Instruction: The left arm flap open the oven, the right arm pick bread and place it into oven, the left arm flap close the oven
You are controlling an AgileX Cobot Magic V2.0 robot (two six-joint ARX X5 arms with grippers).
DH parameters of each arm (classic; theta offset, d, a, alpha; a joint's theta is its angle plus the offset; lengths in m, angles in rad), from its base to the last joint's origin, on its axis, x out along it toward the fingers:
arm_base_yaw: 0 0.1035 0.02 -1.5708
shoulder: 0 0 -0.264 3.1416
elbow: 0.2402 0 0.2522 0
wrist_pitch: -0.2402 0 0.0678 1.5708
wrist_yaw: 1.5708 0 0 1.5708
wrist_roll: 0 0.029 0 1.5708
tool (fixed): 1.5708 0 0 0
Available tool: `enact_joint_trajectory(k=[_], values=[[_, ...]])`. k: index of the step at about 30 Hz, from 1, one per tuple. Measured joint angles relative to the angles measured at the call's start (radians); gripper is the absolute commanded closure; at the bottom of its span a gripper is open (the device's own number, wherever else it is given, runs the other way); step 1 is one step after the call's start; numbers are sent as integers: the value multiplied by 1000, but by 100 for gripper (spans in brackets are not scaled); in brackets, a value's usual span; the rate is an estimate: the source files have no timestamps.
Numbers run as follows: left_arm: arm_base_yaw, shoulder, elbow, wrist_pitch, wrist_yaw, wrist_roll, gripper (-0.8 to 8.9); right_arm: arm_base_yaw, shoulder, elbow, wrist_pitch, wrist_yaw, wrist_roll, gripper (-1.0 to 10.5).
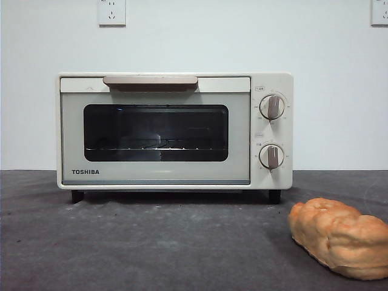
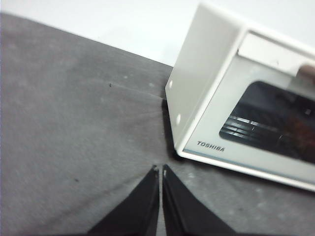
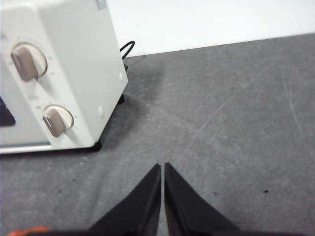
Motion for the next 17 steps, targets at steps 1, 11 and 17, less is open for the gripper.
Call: enact_joint_trajectory(k=[1,11,17], values=[[0,0,0,0,0,-27,798,0,0,0,0,0,16,941],[0,0,83,-40,68,-201,798,0,0,104,0,-26,174,941],[0,24,241,-145,72,-203,798,0,2,229,-26,-29,181,941]])
